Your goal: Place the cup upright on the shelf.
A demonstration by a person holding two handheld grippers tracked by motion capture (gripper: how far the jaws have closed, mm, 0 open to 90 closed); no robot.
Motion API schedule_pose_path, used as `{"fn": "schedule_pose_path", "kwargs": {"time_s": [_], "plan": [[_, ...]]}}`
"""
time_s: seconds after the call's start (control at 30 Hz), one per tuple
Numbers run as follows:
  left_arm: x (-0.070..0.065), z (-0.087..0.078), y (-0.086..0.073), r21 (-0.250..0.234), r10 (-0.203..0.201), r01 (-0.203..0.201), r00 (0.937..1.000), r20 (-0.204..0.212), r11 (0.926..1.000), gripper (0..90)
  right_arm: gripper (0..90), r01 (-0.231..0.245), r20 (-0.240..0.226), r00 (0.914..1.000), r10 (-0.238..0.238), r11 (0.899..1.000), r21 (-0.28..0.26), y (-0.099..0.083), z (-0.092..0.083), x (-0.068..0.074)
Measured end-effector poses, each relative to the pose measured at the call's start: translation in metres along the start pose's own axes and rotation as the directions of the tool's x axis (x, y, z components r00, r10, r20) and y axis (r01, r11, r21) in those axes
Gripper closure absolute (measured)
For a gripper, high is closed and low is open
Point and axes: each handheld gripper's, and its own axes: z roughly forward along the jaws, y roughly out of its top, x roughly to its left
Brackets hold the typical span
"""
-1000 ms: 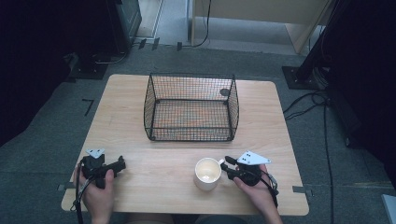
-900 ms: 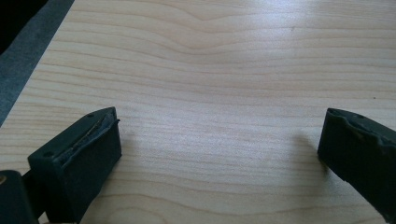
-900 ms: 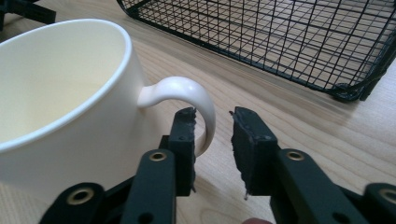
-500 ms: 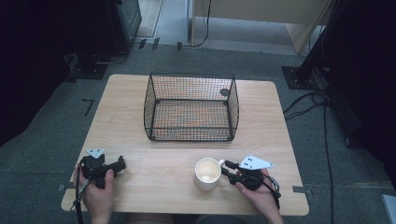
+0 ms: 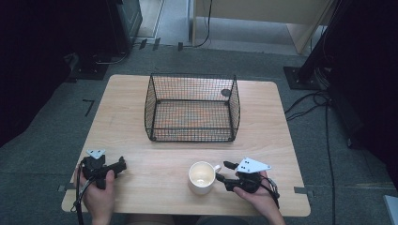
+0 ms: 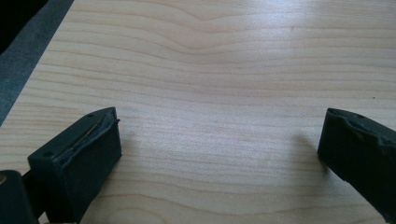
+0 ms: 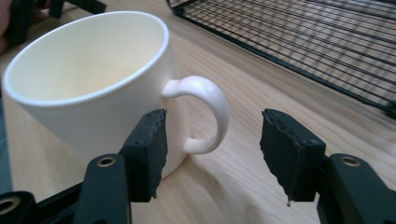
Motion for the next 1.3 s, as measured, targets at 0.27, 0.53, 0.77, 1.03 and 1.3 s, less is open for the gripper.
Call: {"fn": "schedule_pose_path", "kwargs": {"time_s": [0.27, 0.53, 0.77, 1.03, 1.3], "plan": [[0.000, 0.000, 0.000, 0.001, 0.003, -0.003, 1.0000, 0.001, 1.0000, 0.0, 55.3, 0.056, -0.135, 0.9894, -0.054, 0.998, 0.016, 0.003, 0.007, 0.010], [0.000, 0.000, 0.000, 0.002, 0.006, -0.006, 1.0000, 0.003, 1.0000, 0.0, 65.8, 0.109, -0.275, 0.9568, -0.094, 0.993, 0.040, 0.008, 0.014, 0.023], [0.000, 0.000, 0.000, 0.002, 0.006, -0.006, 1.0000, 0.003, 1.0000, 0.0, 71.6, 0.142, -0.289, 0.9509, -0.112, 0.986, 0.086, 0.010, 0.021, 0.033], [0.000, 0.000, 0.000, 0.002, 0.007, -0.007, 1.0000, 0.004, 1.0000, 0.0, 80.6, 0.143, -0.285, 0.9521, -0.110, 0.985, 0.100, 0.016, 0.022, 0.038], [0.000, 0.000, 0.000, 0.002, 0.007, -0.007, 1.0000, 0.004, 1.0000, 0.0, 80.7, 0.141, -0.221, 0.9679, -0.119, 0.986, 0.086, 0.026, 0.020, 0.040]]}}
